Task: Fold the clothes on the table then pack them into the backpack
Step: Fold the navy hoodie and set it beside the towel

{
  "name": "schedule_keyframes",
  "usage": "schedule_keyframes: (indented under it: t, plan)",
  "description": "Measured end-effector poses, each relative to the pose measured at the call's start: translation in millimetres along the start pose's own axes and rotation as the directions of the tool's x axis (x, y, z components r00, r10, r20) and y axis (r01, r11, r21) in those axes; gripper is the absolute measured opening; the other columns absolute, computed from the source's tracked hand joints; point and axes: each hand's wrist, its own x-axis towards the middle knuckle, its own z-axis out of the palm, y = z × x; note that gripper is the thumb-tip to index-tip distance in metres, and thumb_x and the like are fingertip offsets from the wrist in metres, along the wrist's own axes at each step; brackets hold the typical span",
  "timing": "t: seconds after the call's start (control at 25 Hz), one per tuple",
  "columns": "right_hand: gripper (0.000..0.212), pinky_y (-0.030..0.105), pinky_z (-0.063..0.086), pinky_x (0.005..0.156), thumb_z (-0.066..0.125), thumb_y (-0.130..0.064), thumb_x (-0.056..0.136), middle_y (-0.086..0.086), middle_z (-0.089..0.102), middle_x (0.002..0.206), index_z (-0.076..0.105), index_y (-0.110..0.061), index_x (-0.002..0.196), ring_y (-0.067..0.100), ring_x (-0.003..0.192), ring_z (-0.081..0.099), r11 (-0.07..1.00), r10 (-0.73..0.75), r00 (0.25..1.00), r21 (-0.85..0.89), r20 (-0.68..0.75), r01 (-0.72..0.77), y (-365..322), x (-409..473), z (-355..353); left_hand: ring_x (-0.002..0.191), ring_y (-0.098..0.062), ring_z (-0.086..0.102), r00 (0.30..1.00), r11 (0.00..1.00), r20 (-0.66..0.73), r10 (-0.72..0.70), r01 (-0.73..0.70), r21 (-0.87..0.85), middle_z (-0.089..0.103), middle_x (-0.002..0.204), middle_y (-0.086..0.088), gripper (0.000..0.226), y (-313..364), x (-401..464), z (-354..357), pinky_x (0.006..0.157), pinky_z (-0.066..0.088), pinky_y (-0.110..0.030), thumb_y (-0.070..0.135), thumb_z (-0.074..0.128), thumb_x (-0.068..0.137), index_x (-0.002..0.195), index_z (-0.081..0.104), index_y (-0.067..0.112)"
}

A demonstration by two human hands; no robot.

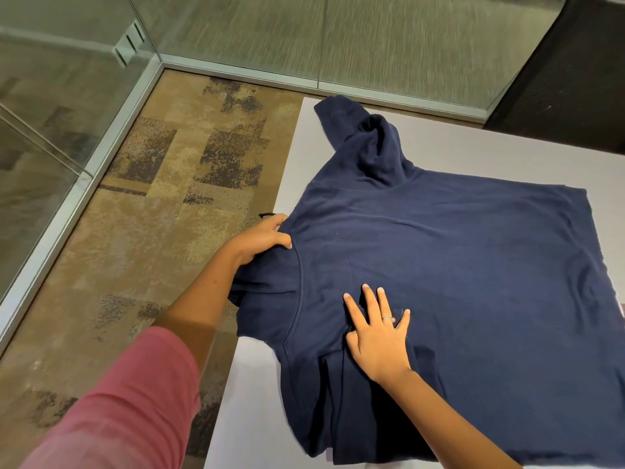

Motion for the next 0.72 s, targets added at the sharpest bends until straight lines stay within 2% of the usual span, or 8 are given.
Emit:
schedule_keyframes:
  t: [0.12,0.24,0.32,0.4,0.44,0.56,0.6,0.72]
  plan:
    - [0.061,0.073,0.033,0.091,0.033,-0.035,0.081,0.011,0.039,0.149,0.041,-0.029,0.141,0.032,0.140,0.023,1.000,-0.001,1.000,0.005,-0.008,0.001,-0.5,0.5,-0.2,0.113,-0.016,0.055,0.981,0.965,0.133,-0.139,0.104,0.241,0.054,0.127,0.009,0.068,7.8,4.4,-0.9,0.100,0.044,-0.038,0.033,0.065,0.069,0.133,0.044,0.029]
    - [0.060,0.073,0.033,0.091,0.034,-0.036,0.081,0.011,0.038,0.150,0.041,-0.029,0.141,0.034,0.140,0.029,1.000,-0.004,1.000,0.009,0.006,0.004,-0.3,0.0,0.5,0.112,-0.017,0.057,0.954,0.848,0.186,-0.236,0.108,0.519,0.055,0.129,0.009,0.074,12.9,9.5,0.5,0.101,0.045,-0.042,0.057,0.069,0.067,0.130,0.049,0.023]
    - [0.060,0.073,0.033,0.091,0.035,-0.036,0.081,0.011,0.038,0.150,0.041,-0.029,0.141,0.034,0.138,0.034,1.000,-0.018,1.000,0.006,0.018,0.018,-3.3,1.9,-0.7,0.106,-0.017,0.058,0.952,0.795,0.173,-0.251,0.101,0.598,0.059,0.120,0.007,0.061,13.4,10.6,-2.3,0.096,0.047,-0.037,0.058,0.070,0.073,0.119,0.057,0.020]
    - [0.060,0.073,0.034,0.091,0.035,-0.037,0.081,0.011,0.038,0.150,0.039,-0.029,0.141,0.034,0.138,0.034,0.999,-0.032,0.999,0.013,0.020,0.032,-3.1,3.5,-0.7,0.089,-0.018,0.058,0.987,0.734,0.067,-0.147,0.064,0.676,0.060,0.095,0.003,0.028,8.9,10.4,-12.4,0.076,0.045,-0.031,0.046,0.064,0.086,0.089,0.059,0.019]
    - [0.060,0.073,0.034,0.091,0.035,-0.037,0.081,0.011,0.038,0.150,0.039,-0.029,0.141,0.034,0.139,0.032,0.999,-0.038,0.999,0.014,0.016,0.038,-2.6,3.4,-0.5,0.084,-0.022,0.058,0.998,0.685,-0.043,-0.035,0.055,0.726,0.059,0.085,0.000,0.030,4.5,10.0,-17.2,0.068,0.041,-0.032,0.044,0.060,0.090,0.078,0.055,0.017]
    - [0.060,0.073,0.034,0.090,0.035,-0.037,0.081,0.010,0.038,0.150,0.040,-0.029,0.141,0.032,0.139,0.031,0.999,-0.023,1.000,0.024,0.003,0.023,-0.1,-1.1,-1.4,0.084,-0.029,0.060,0.907,0.450,-0.297,0.298,0.141,0.882,0.062,0.078,-0.005,0.043,-2.6,6.8,-10.1,0.077,0.037,-0.038,0.055,0.047,0.093,0.073,0.050,0.016]
    - [0.060,0.073,0.034,0.090,0.035,-0.037,0.081,0.010,0.038,0.150,0.041,-0.029,0.141,0.033,0.138,0.034,0.999,0.005,1.000,0.040,0.003,-0.005,5.5,-9.2,-0.5,0.086,-0.028,0.058,0.897,0.389,-0.291,0.334,0.150,0.909,0.064,0.080,-0.004,0.044,-1.6,7.4,3.0,0.084,0.034,-0.040,0.059,0.043,0.093,0.075,0.050,0.019]
    - [0.059,0.073,0.034,0.091,0.035,-0.037,0.082,0.010,0.039,0.150,0.042,-0.029,0.140,0.034,0.137,0.039,0.999,-0.011,0.999,0.033,0.036,0.009,1.9,-8.8,-0.2,0.099,-0.020,0.039,0.954,0.489,-0.252,0.160,0.145,0.860,0.059,0.089,0.003,0.045,-9.3,-1.4,-4.2,0.096,0.023,-0.051,0.067,0.047,0.087,0.089,0.054,0.022]
